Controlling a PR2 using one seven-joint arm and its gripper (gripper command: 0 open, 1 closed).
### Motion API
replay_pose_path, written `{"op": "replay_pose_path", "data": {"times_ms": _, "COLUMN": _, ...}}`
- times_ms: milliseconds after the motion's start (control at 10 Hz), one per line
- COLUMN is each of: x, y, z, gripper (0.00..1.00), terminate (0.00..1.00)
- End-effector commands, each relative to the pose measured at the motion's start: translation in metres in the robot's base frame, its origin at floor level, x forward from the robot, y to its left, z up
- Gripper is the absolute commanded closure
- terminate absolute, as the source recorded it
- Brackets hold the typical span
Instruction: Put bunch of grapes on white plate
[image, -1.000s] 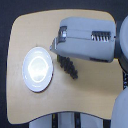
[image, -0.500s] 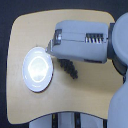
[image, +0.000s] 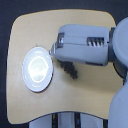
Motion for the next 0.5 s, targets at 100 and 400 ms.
{"op": "replay_pose_path", "data": {"times_ms": 100, "x": 0.017, "y": -0.004, "z": -0.015, "gripper": 0.00, "terminate": 0.00}}
{"op": "replay_pose_path", "data": {"times_ms": 400, "x": 0.022, "y": -0.012, "z": -0.007, "gripper": 1.00, "terminate": 0.00}}
